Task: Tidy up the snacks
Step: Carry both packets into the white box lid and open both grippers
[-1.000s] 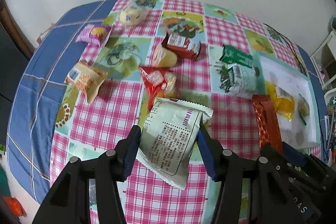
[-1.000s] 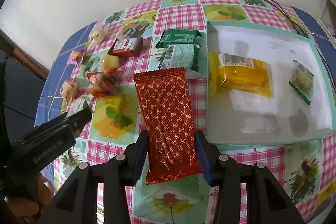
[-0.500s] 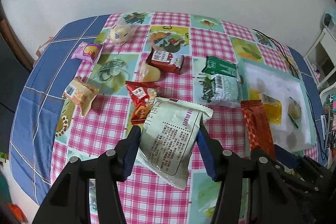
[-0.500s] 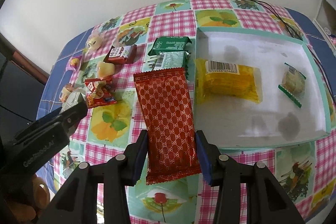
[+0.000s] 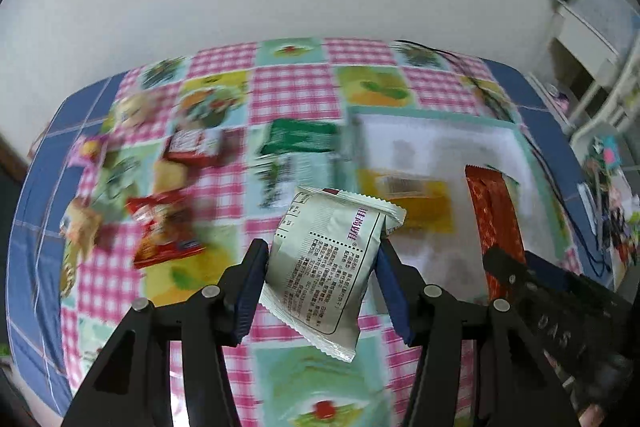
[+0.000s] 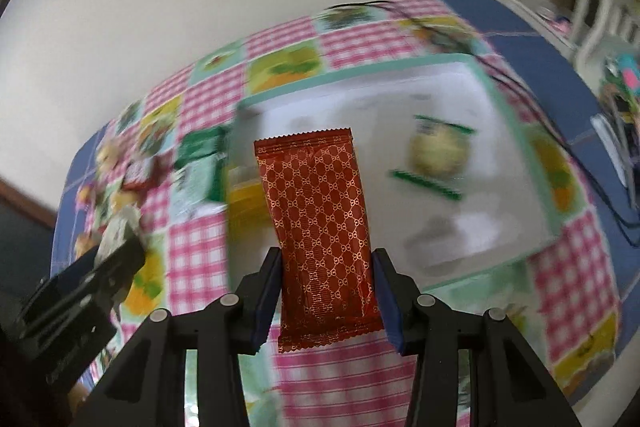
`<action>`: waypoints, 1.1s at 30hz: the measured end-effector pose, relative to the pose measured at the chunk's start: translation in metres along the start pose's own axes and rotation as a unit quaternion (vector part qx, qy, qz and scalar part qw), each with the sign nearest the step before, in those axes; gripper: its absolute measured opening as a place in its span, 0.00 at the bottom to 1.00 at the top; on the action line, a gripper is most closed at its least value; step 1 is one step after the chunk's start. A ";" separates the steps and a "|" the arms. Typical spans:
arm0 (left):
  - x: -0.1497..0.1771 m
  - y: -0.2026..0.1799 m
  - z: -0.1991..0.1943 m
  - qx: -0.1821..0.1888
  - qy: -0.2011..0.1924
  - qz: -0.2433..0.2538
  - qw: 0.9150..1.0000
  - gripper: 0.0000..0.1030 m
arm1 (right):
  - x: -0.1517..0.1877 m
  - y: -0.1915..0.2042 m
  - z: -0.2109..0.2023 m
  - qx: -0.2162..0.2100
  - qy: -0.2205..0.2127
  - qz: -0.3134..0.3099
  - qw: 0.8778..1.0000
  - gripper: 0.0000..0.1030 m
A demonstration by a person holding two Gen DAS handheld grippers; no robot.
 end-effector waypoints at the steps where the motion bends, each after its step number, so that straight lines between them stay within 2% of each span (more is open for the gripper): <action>1: -0.002 -0.009 0.001 0.002 -0.001 0.008 1.000 0.54 | -0.002 -0.009 -0.002 0.003 -0.002 0.010 1.000 0.46; 6: -0.008 -0.058 0.007 0.019 -0.007 0.061 0.998 0.54 | -0.012 -0.054 -0.012 0.020 -0.019 0.054 0.998 0.46; 14: -0.010 -0.110 0.035 0.035 0.010 0.113 0.993 0.55 | -0.023 -0.092 -0.006 0.038 -0.034 0.084 0.995 0.46; 23: -0.010 -0.129 0.068 0.035 0.043 0.119 0.991 0.55 | -0.028 -0.115 0.017 0.058 -0.013 0.107 0.993 0.46; 33: -0.012 -0.131 0.055 0.042 0.038 0.121 0.991 0.61 | -0.028 -0.111 0.004 0.055 -0.023 0.101 0.993 0.53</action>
Point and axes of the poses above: each gripper's, at about its wrist camera, not at the fingertips, and z roughly the way its jaws point, y to its left, x to its underside, the point moved 1 cm from there along z, roughly the way its jaws point, and after that the axes turned 7 degrees about y, right-handed, at the moved point
